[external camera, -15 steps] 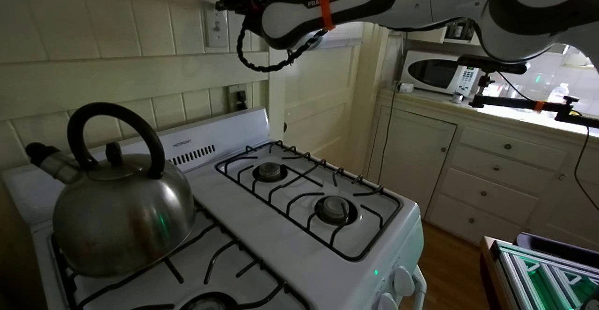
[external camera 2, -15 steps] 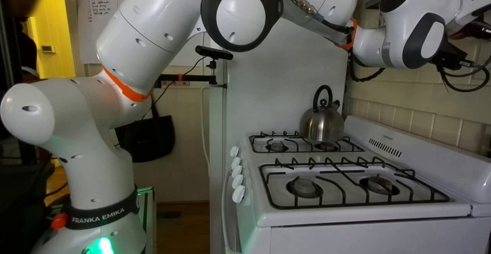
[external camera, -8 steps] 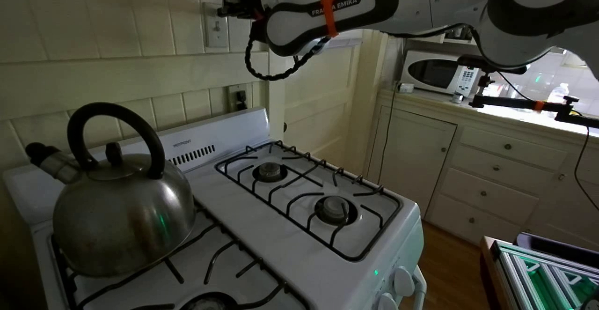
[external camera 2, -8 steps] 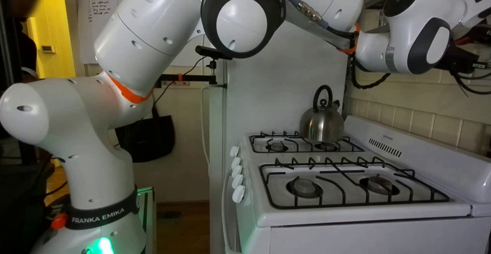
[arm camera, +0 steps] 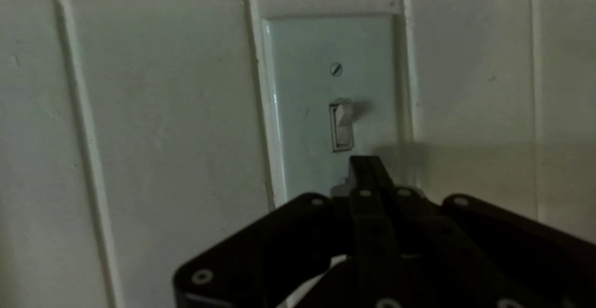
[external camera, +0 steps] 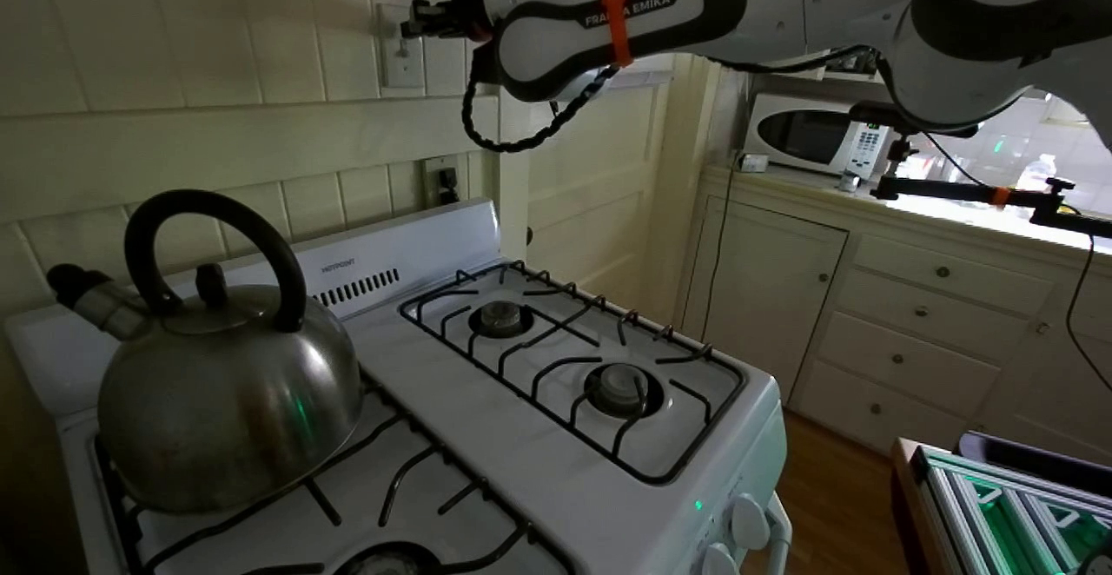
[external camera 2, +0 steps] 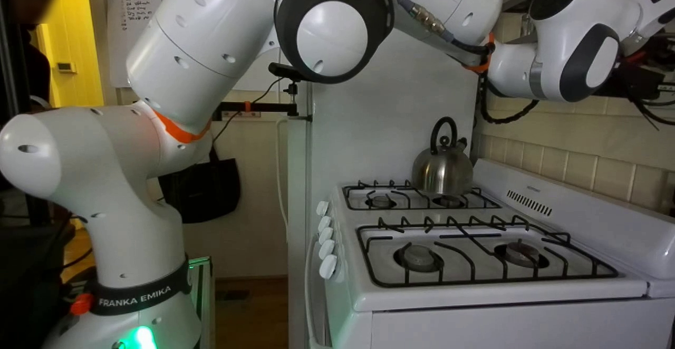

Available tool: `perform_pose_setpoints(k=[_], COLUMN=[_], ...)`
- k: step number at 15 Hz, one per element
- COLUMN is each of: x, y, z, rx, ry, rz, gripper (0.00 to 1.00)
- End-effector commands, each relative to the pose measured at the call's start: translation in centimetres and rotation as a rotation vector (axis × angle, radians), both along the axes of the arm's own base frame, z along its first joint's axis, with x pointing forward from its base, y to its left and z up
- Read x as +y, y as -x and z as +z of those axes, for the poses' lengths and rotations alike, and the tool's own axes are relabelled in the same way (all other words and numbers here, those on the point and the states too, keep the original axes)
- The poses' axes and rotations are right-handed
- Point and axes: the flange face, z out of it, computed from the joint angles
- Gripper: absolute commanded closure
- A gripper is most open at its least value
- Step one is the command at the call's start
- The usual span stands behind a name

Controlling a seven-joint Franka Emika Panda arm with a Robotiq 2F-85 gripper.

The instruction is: Push the switch up

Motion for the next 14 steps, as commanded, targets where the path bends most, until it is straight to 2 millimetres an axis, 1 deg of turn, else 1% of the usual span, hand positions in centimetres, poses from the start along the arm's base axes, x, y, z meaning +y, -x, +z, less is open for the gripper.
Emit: perform_pose_setpoints(k=[1, 7, 14], x=[-0.10, -0.58, -1.06], y=[0.05, 0.01, 0.16], z=[-0.32, -0.32, -0.39], rx=[0.058, 0.116, 0.135], ry=[0.055, 0.123, 0.157], rz=[0.033, 0.045, 0.042], gripper=[1.00, 1.00, 1.00])
